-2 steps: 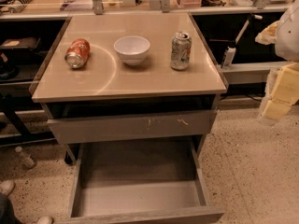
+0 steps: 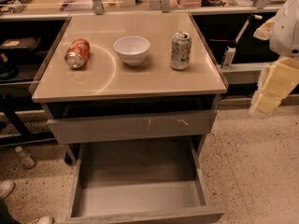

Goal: Place 7up can into middle drawer

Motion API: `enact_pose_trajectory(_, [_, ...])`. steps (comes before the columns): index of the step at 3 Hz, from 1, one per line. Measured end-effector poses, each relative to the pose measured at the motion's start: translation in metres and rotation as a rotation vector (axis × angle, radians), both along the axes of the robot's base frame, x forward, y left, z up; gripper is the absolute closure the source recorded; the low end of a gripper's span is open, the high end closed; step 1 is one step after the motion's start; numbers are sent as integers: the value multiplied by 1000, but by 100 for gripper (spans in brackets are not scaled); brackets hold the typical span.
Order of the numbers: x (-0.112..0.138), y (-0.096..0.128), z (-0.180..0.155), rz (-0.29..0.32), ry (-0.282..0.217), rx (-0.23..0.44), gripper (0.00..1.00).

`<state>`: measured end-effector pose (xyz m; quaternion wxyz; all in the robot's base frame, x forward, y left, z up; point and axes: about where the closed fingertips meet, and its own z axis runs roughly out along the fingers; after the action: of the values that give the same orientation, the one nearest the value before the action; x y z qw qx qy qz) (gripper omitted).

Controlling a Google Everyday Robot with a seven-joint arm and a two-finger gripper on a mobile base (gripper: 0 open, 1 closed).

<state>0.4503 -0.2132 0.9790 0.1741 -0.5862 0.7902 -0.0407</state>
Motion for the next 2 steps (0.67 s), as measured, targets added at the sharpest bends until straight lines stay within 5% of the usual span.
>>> enact_pose_trajectory(1, [37,17,-4,-86,-26,69,0])
enact_pose_trajectory(2, [79,34,-21,-211,7,181,0])
